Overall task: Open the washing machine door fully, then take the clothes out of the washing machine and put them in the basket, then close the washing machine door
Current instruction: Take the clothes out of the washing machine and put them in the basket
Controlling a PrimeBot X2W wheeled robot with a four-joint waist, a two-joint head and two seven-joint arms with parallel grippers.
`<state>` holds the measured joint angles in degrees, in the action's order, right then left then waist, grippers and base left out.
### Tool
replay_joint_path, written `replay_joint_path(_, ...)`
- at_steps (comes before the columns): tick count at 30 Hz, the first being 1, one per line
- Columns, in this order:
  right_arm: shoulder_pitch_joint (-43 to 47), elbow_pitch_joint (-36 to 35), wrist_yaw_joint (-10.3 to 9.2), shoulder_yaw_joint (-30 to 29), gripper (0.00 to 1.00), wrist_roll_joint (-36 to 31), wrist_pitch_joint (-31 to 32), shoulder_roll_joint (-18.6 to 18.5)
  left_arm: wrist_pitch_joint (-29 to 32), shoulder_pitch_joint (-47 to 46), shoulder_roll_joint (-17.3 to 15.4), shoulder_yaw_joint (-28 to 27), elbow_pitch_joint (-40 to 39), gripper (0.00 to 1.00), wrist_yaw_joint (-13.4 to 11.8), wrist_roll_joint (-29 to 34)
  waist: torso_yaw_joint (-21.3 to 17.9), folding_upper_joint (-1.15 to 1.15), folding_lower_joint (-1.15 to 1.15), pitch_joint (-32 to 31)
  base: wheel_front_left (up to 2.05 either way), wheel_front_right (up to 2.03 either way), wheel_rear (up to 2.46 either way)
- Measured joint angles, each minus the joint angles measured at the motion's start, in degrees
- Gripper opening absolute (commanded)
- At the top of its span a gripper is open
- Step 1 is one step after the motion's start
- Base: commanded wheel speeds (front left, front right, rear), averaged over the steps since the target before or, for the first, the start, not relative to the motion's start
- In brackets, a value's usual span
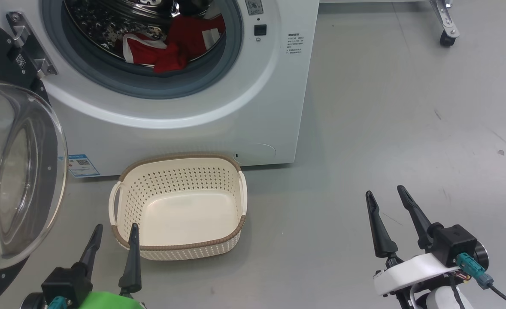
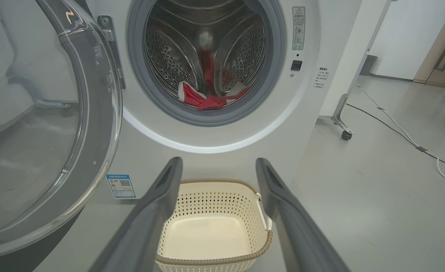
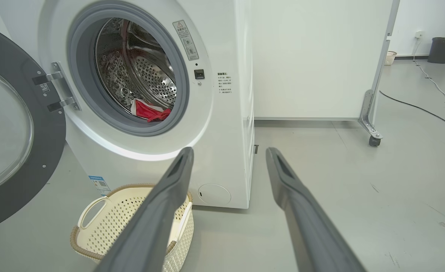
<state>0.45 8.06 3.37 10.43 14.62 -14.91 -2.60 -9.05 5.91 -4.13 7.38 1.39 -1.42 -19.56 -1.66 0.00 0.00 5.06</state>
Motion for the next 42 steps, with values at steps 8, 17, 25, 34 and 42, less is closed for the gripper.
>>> replay_joint_path(8,0.0,-0.04,-0.52,0.01,1.0,0.1,0.0,0.0,0.19,0.0,-0.01,0.02,-0.14,1.0,-0.29,0.33,-0.04,0.0,0.0,0.05,0.1,-0.23,0.12)
replay_joint_path(17,0.0,-0.07,-0.55,0.04,1.0,0.43,0.0,0.01,0.24,0.0,-0.03,0.12,-0.29,1.0,-0.31,0.43,-0.11,0.0,0.0,0.12,0.44,-0.59,0.16)
replay_joint_path(25,0.01,-0.08,-0.56,0.19,1.0,0.44,0.0,0.01,0.42,-0.01,-0.03,0.24,-0.37,1.0,-0.36,0.51,-0.03,0.0,0.0,0.0,0.8,-0.93,0.13)
replay_joint_path(34,0.01,-0.07,-0.57,0.34,1.0,0.49,0.0,0.01,0.46,-0.01,-0.04,0.47,-0.51,1.0,-0.36,0.51,0.14,0.0,0.0,-0.16,1.13,-1.18,0.05)
replay_joint_path(42,0.01,-0.04,-0.57,0.51,1.0,0.65,0.0,0.01,0.91,-0.02,-0.04,0.71,-0.54,1.0,-0.36,0.51,0.47,0.0,0.0,-0.16,0.96,-0.96,0.0)
